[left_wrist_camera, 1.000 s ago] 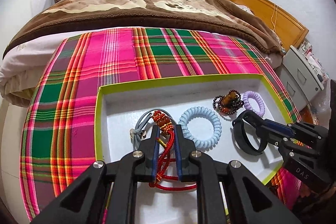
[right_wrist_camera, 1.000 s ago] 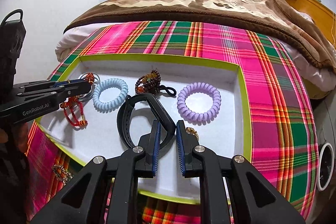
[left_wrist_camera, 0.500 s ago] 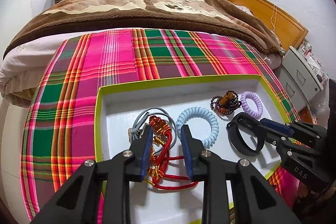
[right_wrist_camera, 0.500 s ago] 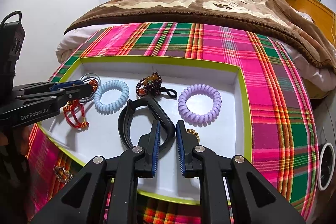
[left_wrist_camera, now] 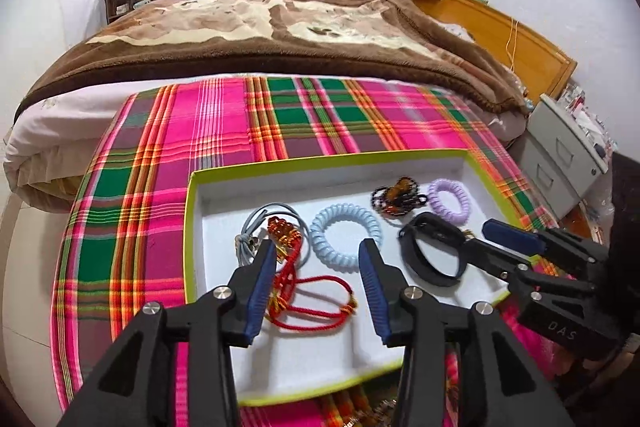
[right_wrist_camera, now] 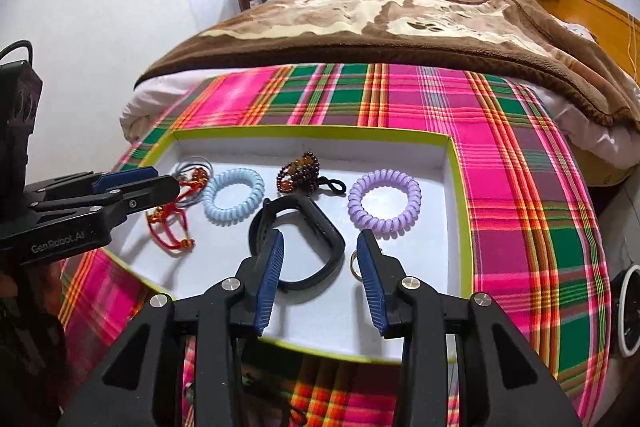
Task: Organize jewelry
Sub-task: 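Open both tools to release the strap and cord into the tray, then withdraw both tools and close the right tool on the black teal-bead cord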
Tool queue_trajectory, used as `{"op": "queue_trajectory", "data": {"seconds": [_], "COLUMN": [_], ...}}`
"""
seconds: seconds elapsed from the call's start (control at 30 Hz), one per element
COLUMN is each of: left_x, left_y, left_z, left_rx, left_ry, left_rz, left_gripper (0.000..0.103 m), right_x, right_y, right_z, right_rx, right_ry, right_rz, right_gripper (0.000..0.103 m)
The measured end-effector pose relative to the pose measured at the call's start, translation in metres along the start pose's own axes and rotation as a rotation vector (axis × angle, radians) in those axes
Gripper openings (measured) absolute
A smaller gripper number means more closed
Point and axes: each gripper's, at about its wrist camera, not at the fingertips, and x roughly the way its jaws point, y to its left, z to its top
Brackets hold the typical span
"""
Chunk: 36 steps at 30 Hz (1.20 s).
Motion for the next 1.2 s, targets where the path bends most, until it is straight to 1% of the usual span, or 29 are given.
{"op": "queue_trajectory", "data": {"seconds": [0.2, 0.43, 0.57, 0.8, 0.87, 0.97, 1.03, 1.1, 1.2], "left_x": [-0.023, -0.044, -0.055, -0.067, -0.070, -0.073, -0.075, -0.077, -0.080], "left_y": [-0.008, -0.009, -0.007, 0.000, 0.002, 0.004, 0.007, 0.009, 0.013], "left_z": [-0.012, -0.034, -0.049, -0.070, -0.075, -0.082, -0.086, -0.090, -0.095], "left_rx": [-0.005, -0.052, -0.079, -0.128, -0.134, -0.141, -0.158, -0.174, -0.185], "left_ry": [-0.041, -0.062, -0.070, -0.082, -0.085, -0.087, -0.090, -0.095, -0.098], "left_rz": [0.037, 0.027, 0.017, 0.008, 0.011, 0.017, 0.001, -0.009, 0.002], "left_gripper": [0.047, 0.047, 0.049, 0.051, 0.051, 0.052, 0.052, 0.055, 0.056], "right_x": [-0.019, -0.042, -0.052, -0.057, -0.058, -0.055, -0.053, -0.051, -0.045], "right_y": [0.003, 0.011, 0.012, 0.011, 0.013, 0.020, 0.027, 0.033, 0.041], "right_z": [-0.006, -0.019, -0.030, -0.052, -0.059, -0.066, -0.070, -0.073, -0.075], "right_rx": [0.015, 0.000, -0.014, -0.022, -0.029, -0.053, -0.079, -0.089, -0.108], "right_ry": [-0.043, -0.082, -0.083, -0.049, -0.036, -0.014, -0.001, 0.008, 0.030], "right_rz": [0.025, 0.042, 0.062, 0.097, 0.129, 0.145, 0.150, 0.167, 0.179], "right_gripper": [0.039, 0.039, 0.039, 0.039, 0.039, 0.039, 0.039, 0.039, 0.039]}}
